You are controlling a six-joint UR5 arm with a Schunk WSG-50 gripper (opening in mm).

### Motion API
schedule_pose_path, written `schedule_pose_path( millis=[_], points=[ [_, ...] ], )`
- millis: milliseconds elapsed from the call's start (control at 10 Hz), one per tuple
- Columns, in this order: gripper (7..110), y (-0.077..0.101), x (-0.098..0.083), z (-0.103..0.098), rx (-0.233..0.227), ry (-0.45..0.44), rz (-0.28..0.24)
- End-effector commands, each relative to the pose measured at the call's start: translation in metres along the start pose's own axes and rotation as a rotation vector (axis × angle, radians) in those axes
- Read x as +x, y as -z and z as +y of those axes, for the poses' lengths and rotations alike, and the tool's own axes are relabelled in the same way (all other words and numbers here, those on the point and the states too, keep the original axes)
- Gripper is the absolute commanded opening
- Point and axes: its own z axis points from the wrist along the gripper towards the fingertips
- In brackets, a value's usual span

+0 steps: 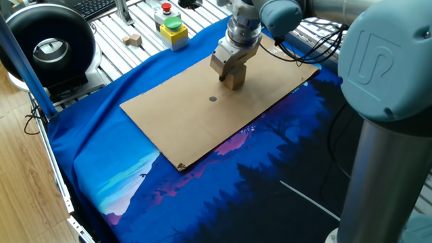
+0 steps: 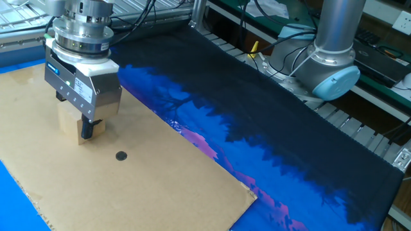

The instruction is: Grab the block and place it at the designated location

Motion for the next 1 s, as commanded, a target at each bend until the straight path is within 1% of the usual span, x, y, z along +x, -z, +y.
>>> schedule_pose_path(
  millis=[0, 200, 300, 600, 800, 900],
  points=[
    [7, 0.007, 0.000, 0.006, -0.016, -0.022, 0.008],
    [7, 0.014, 0.001, 0.012, -0.026, -0.032, 0.018],
    [7, 0.016, 0.000, 0.018, -0.038, -0.037, 0.018],
    [7, 0.014, 0.002, 0.032, -0.042, -0.056, 0.014],
    [7, 0.016, 0.003, 0.039, -0.038, -0.066, 0.017],
    [7, 0.015, 0.004, 0.044, -0.044, -0.069, 0.017]
  ],
)
